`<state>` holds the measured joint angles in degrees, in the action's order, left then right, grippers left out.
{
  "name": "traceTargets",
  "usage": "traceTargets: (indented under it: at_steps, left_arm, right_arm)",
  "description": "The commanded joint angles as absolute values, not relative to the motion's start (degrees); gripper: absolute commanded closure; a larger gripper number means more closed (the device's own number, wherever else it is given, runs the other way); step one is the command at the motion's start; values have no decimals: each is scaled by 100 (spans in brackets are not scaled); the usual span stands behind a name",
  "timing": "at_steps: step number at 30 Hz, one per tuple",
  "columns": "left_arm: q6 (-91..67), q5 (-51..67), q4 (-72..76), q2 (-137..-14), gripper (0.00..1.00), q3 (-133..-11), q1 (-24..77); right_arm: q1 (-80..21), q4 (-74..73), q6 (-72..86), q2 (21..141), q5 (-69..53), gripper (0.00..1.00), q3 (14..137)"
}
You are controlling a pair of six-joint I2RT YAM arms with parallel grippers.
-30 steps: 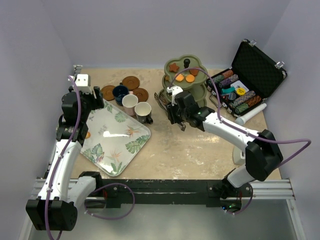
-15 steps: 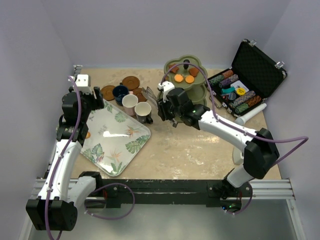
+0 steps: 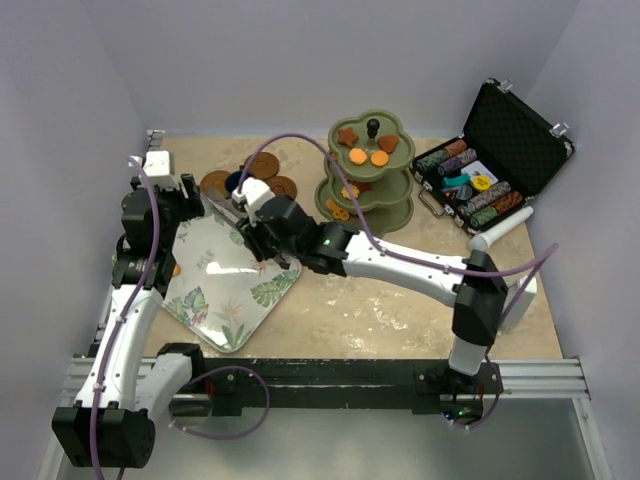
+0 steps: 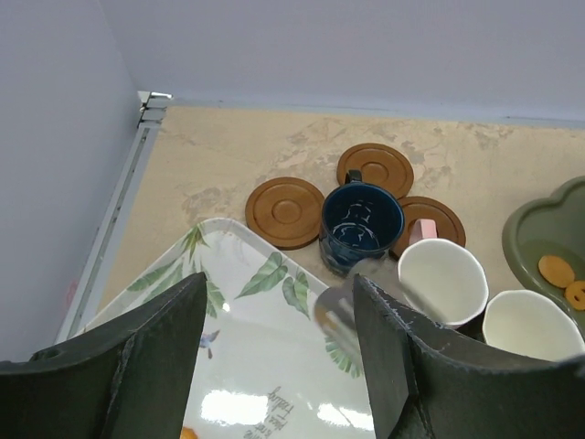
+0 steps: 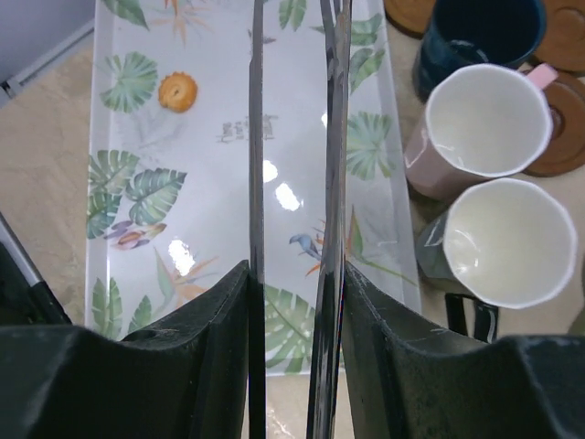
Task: Serve the afternoon tea
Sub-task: Pick up the desert from the tray.
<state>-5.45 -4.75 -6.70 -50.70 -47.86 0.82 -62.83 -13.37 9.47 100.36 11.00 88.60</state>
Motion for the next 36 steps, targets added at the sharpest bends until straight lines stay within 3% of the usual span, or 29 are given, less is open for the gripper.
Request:
traceTargets:
  at_steps: [1,19,36]
  left_arm:
    - [-650,-633,-334,-4896,30,-4737,97]
    - [-589,-413,-413,-5018,30,-4808,202]
    - [-571,-255,-457,-5036,30,-4852,237]
  right_arm:
    - [-6538,-1643,826,10756,1432,58,9447]
    - [-7409,-1643,273,12717,2197,53,10854]
    - [-7497,-1749,26,13385,1828,46,11733]
